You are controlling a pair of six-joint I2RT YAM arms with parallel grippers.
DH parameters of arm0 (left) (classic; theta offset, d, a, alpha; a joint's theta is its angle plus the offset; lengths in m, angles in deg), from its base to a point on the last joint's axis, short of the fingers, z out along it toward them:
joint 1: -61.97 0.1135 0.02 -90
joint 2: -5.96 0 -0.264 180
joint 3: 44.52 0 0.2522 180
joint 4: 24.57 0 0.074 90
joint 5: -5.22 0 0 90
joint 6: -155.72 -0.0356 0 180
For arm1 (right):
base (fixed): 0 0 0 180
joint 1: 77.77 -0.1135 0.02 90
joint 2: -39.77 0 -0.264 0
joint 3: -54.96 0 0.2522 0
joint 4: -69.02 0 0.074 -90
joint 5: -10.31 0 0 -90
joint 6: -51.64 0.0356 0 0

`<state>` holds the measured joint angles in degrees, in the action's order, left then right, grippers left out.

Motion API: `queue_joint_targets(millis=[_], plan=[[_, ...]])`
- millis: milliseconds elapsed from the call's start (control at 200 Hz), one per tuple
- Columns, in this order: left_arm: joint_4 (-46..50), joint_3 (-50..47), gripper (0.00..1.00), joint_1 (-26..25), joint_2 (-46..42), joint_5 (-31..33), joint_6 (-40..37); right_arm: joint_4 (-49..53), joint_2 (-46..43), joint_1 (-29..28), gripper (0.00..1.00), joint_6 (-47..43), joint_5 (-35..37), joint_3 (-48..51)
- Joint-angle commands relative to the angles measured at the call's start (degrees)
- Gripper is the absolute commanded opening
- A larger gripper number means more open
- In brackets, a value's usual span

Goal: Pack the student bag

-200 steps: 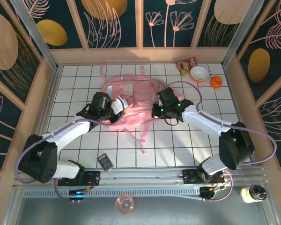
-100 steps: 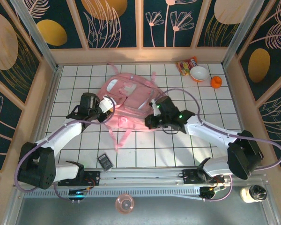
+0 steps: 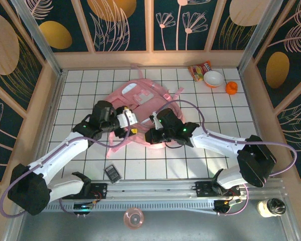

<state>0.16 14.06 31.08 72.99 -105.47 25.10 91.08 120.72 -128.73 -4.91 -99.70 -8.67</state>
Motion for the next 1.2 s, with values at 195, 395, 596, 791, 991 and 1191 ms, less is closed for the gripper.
queue_joint_targets(millis=[195,395,596,791,991,1191], plan=[[-6.14,-1.30,0.62,-4.93,9.71,4.98,-7.01,-4.70,-1.44,1.21,0.00,0.56,-4.66,-1.31],[-6.22,-4.17,0.12,-4.64,6.91,8.20,-9.58,3.32,-5.19,8.69,0.00,-1.38,-2.59,1.31],[-1.60,-8.00,0.06,-1.80,0.45,6.58,-12.29,8.97,-6.16,18.15,0.00,-10.00,-1.62,2.60],[1.86,-10.17,0.07,2.54,-3.24,8.87,-13.85,8.53,-2.47,17.96,0.00,-13.08,-3.88,0.01],[-1.43,-10.81,0.12,5.90,-3.73,12.47,-15.02,0.90,-2.42,7.05,0.00,-5.21,-5.57,1.03],[-6.74,-8.48,0.45,9.06,2.05,16.48,-16.68,-11.36,-0.68,-4.84,0.00,6.18,-3.55,1.44]])
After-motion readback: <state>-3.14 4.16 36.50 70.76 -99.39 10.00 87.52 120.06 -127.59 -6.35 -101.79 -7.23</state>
